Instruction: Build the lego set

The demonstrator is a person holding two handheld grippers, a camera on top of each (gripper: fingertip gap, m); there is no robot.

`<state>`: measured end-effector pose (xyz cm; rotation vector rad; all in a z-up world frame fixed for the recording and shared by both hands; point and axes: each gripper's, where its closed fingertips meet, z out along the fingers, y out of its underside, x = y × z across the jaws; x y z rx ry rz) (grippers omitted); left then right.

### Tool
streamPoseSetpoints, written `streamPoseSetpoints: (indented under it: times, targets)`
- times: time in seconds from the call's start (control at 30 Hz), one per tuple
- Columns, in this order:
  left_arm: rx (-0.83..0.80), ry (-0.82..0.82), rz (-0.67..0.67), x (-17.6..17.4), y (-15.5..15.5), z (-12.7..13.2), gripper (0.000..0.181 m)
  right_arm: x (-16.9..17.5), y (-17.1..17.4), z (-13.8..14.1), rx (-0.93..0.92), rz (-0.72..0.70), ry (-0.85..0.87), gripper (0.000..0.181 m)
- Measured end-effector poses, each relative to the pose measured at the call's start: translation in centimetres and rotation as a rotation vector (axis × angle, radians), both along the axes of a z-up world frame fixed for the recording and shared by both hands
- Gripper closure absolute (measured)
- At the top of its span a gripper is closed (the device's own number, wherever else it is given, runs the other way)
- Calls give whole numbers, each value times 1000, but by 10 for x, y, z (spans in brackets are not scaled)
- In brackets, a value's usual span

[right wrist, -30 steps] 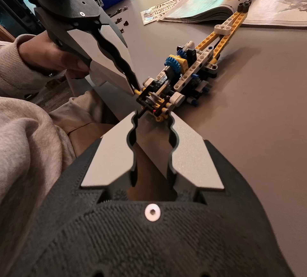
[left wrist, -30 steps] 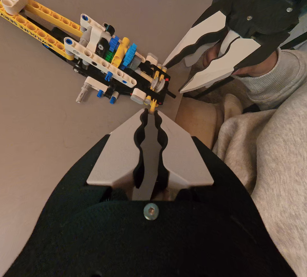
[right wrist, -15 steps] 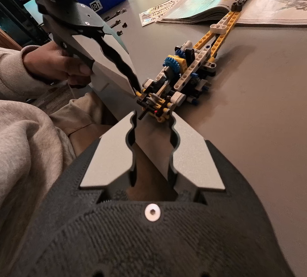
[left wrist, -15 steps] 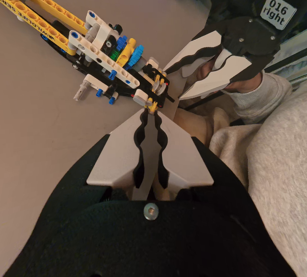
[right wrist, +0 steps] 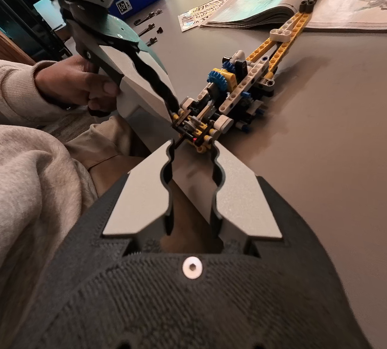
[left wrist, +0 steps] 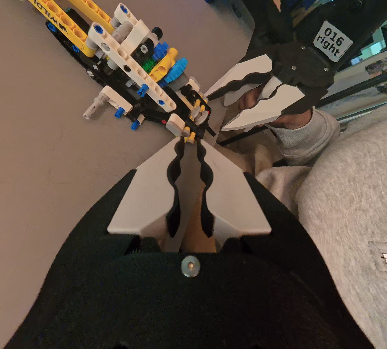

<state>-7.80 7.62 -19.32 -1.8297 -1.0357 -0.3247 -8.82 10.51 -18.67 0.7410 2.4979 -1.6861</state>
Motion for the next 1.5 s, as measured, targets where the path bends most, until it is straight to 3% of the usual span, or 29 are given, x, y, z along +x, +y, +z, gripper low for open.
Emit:
streamPoseSetpoints:
  times: [0.2,0.63,1.3,1.5]
  targets:
    - [-10,-18,15,4,-4,-3,160,-1,0,0,-1,-2,2,149]
    - [0,-13,42,3,-3,-1,178,0,-1,0,-4,4,3,149]
    - [-126,104,39,0,-3,-9,181,0,-2,0,4,3,13,147]
    - [-20,-19,43,4,-2,-8,177,-5,2,14,-23,-15,95,156]
